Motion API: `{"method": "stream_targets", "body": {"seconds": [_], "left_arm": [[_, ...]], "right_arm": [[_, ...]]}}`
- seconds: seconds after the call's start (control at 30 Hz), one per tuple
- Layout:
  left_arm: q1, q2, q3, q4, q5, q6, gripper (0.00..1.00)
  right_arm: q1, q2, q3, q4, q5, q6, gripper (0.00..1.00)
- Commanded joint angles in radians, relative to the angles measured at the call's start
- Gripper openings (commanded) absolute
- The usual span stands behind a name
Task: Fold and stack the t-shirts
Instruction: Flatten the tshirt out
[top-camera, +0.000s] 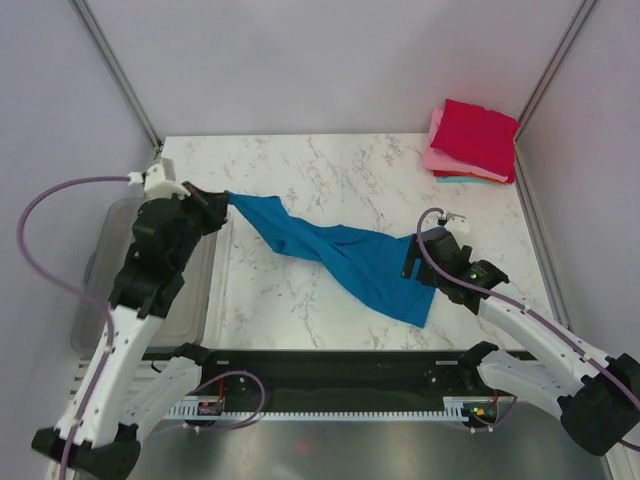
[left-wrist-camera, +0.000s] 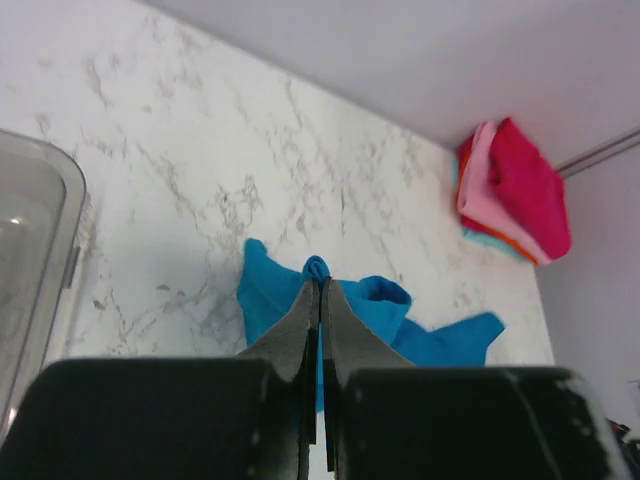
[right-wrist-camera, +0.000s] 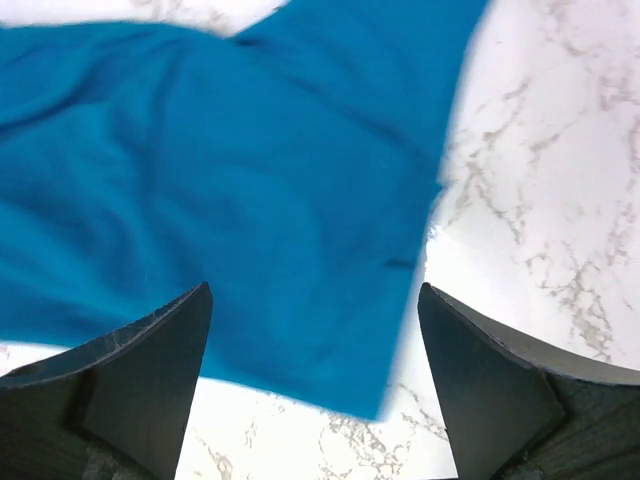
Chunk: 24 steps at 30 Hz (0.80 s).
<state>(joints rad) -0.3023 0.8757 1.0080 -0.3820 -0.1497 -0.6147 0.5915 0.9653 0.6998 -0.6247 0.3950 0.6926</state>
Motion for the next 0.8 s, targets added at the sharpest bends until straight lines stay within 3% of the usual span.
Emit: {"method": "stream_targets", "body": {"seconds": [0.0,0.13,0.33,0.43,0.53,0.77], "left_arm": [[0.005,-0.093,-0.012,-0.207,-0.079,0.078,0.02],[0.005,-0.188,-0.104,-0.262,-0.021,0.078,0.02],[0.003,-0.253,-0.27,-0.261,0.065,0.116,0.04],[0.003,-0.259,-0.264,-0.255,0.101,0.121,0.04],[0.003,-0.251,-0.278,-0.232,0.085,0.119,0.05],[0.003,-0.23,-0.278,-0.219,0.118,0.13,0.04]], "right_arm": [[-0.076,0.041,0.053,-0.006,0.018,0.013,0.92],[-0.186,0.09,0.046,0.063,-0.054,-0.042,0.9],[-0.234,0.151,-0.018,0.221,-0.341,-0.054,0.73],[-0.231,0.164,-0.063,0.281,-0.422,-0.033,0.63],[-0.199,0.15,-0.101,0.338,-0.472,0.013,0.6],[0.063,0.216,-0.112,0.356,-0.366,0.122,0.59]]}}
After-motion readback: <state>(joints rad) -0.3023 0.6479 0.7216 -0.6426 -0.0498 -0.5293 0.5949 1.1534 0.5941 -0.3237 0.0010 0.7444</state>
